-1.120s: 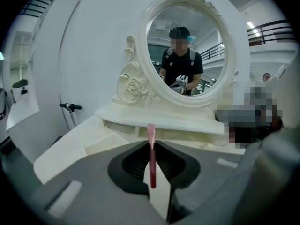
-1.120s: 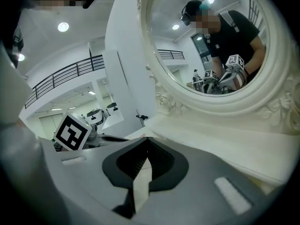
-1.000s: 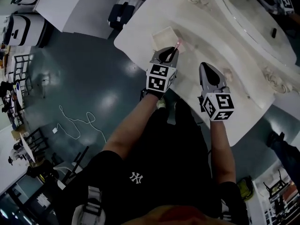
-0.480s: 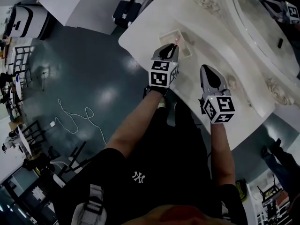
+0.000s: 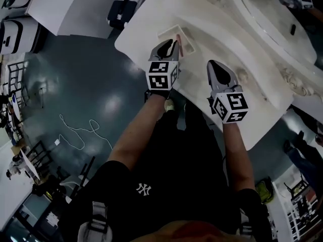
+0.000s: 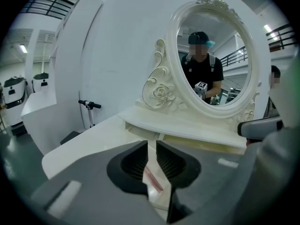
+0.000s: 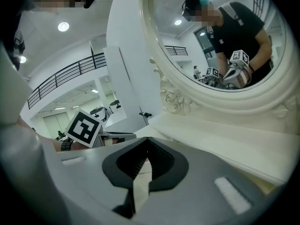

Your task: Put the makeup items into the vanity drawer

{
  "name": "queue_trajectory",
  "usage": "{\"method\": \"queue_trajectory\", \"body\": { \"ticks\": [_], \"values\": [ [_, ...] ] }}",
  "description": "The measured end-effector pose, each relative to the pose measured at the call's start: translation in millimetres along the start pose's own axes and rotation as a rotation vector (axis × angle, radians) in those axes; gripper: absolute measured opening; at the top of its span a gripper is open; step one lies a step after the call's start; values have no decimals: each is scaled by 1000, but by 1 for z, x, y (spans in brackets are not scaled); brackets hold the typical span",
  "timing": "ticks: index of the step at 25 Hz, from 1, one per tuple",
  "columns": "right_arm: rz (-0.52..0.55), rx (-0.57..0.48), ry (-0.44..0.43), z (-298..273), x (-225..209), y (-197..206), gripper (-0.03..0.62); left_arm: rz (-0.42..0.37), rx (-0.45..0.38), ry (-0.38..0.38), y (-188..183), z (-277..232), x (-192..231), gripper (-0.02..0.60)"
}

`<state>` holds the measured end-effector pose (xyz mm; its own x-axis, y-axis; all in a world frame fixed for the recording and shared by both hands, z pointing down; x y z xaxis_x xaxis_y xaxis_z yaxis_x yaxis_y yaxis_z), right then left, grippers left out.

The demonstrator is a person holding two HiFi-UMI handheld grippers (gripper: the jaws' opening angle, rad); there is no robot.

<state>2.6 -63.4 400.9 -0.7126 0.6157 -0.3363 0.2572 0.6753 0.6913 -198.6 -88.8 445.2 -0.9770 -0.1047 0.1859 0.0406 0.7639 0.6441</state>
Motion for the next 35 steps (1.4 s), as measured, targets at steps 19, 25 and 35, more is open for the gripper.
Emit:
{"method": "queue_trajectory", "body": {
  "ticks": [19,25,35],
  "values": [
    [-183,-108,265,94,-25,69,23,-278,3,219,26,21,-114,2],
    [-287,-153,366,142,-33,113,23,-433,66,348,76,22,-185,2],
    [-396,-205,443,193,-34,179,23,-585,183,512,159,15,-282,8]
  ]
}}
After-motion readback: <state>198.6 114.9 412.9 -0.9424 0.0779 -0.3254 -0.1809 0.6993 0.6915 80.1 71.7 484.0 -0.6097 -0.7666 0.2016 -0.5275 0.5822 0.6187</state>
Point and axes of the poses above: the fingertips, and each gripper's own axes: z backward along the fingers, x to its left, y out of its underside, the point moved 7 cm from there along z, backward along the fingers, and after that the axes turned 15 degrees about x, right-handed, at the moved point
